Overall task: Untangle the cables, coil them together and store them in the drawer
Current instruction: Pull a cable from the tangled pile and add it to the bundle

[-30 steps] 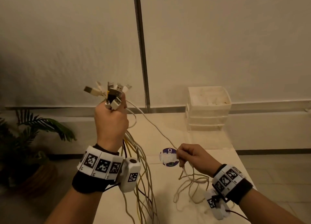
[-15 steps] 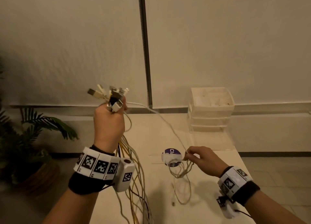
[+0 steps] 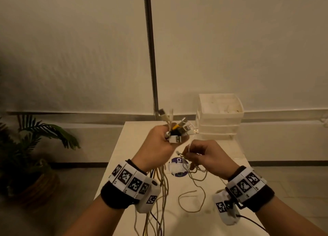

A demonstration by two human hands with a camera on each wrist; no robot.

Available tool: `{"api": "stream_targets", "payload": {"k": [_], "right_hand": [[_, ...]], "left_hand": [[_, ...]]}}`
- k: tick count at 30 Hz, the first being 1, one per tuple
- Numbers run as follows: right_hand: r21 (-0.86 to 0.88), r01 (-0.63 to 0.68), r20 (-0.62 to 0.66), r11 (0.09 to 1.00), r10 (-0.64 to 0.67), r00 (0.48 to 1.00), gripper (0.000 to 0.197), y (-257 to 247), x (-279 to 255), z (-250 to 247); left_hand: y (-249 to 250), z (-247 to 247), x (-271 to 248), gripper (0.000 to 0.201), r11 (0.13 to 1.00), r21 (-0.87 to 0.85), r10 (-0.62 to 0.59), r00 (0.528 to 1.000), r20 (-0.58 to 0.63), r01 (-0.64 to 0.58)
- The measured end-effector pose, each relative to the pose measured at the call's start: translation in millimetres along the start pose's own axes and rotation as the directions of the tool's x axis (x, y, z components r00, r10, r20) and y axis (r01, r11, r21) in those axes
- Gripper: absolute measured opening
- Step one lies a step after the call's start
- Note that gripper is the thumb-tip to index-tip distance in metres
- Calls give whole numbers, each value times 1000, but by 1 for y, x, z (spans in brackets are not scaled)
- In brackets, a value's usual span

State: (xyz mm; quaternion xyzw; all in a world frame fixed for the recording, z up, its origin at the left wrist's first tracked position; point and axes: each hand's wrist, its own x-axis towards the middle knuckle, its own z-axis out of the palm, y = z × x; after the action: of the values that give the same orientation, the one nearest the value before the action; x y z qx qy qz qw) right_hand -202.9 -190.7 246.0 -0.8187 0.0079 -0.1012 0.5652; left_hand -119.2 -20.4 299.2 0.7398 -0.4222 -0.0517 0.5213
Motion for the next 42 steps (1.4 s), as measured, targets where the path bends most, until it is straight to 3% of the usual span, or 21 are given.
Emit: {"api": "stream_targets", "payload": {"k": [4, 8, 15, 20, 24, 26, 29, 33, 36, 39, 42], "right_hand": [[110, -45, 78, 993, 36, 996, 8, -17, -4, -2], [69, -3, 25, 998, 1, 1000, 7, -14, -4, -7], [44, 45, 5, 998, -45, 999, 15, -21, 1, 4], [53, 29, -120, 998, -23, 993, 8, -14, 11, 10], [-204, 55, -33, 977, -64, 997, 7, 15, 14, 13], [-333, 7, -17, 943, -13, 1000, 11, 47, 5, 13], [-362, -111, -76, 926, 89, 993, 11, 85, -13, 9], [-353, -148, -143, 924, 103, 984, 12, 90, -12, 1], [-395, -141, -83, 908, 117, 990, 9, 91, -9, -4], [-308, -146, -133, 940, 110, 985, 16, 86, -9, -6], [-256, -156, -190, 954, 108, 976, 15, 73, -5, -8]], "left_hand": [[-6, 11, 4, 7, 984, 158, -98, 991, 87, 83], [-13, 8, 7, 9, 938, 327, -147, 987, 67, 117], [-7, 18, 6, 15, 988, 81, -128, 990, -61, 133], [-11, 16, 10, 2, 985, 133, -75, 973, -218, 105], [-7, 0, 14, 5, 990, -1, -130, 895, -427, 143], [0, -20, 16, 5, 989, -99, -146, 820, -554, 110], [4, -55, 19, 9, 991, -119, -129, 715, -687, 64], [-2, -66, 18, 8, 989, -106, -145, 724, -674, 99], [-5, -63, 16, 5, 988, -108, -157, 734, -661, 114], [-12, -59, 11, 20, 985, -22, -146, 757, -637, 172], [-14, -44, 3, 19, 989, 17, -119, 854, -506, 148]]}}
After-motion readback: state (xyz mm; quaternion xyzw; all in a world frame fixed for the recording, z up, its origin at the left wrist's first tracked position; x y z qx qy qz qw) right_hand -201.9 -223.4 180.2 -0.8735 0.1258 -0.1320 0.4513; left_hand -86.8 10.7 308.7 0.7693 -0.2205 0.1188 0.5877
